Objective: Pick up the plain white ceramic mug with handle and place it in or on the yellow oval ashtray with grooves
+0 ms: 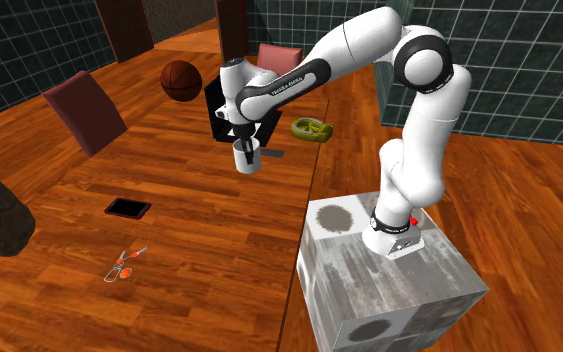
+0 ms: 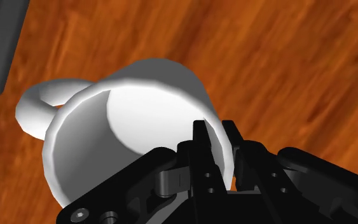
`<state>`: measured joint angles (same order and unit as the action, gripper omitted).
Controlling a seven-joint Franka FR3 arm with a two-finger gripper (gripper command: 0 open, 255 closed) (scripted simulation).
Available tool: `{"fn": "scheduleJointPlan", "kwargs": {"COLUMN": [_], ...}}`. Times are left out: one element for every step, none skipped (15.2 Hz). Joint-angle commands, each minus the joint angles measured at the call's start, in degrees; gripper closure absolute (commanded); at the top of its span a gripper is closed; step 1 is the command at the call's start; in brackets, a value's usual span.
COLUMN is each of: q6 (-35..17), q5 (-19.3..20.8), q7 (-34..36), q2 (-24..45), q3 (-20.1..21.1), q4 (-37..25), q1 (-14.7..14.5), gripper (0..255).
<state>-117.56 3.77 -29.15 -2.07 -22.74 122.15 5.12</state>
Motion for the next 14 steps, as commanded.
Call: {"fn": "scheduleJointPlan", "kwargs": {"q6": [1.67, 2.43, 3.19, 3.95, 4.71, 5.47, 6.23, 6.97, 6.90, 6.85, 6.81, 6.78, 6.76, 6.75], "q5": [0.20, 0.29, 0.37, 0.45, 0.52, 0.58, 0.64, 0.70, 1.15, 1.61, 2.06, 2.51, 2.95, 3.39], "q7": [0.01, 0.06, 0.10, 0.14, 0.18, 0.21, 0.24, 0.26, -0.76, -1.79, -2.85, -3.92, -5.02, -6.14], "q2": [-0.56, -0.84, -1.10, -1.36, -1.60, -1.82, -2.04, -2.23, -3.07, -3.87, -4.61, -5.31, -5.96, -6.56], "q3": [0.01, 0.04, 0.07, 0.11, 0.14, 0.17, 0.21, 0.24, -0.38, -1.02, -1.66, -2.33, -3.01, -3.72], "q4": [-1.14, -1.64, -2.15, -2.68, -3.21, -3.76, -4.32, -4.88, -4.09, -3.37, -2.72, -2.13, -1.60, -1.14], "q1": [0.01, 0.00, -0.02, -0.04, -0.05, -0.07, -0.09, -0.10, 0.50, 1.11, 1.73, 2.35, 2.98, 3.60], "gripper": [255, 255, 255, 255, 255, 255, 255, 255, 255, 255, 255, 255, 255, 255]}}
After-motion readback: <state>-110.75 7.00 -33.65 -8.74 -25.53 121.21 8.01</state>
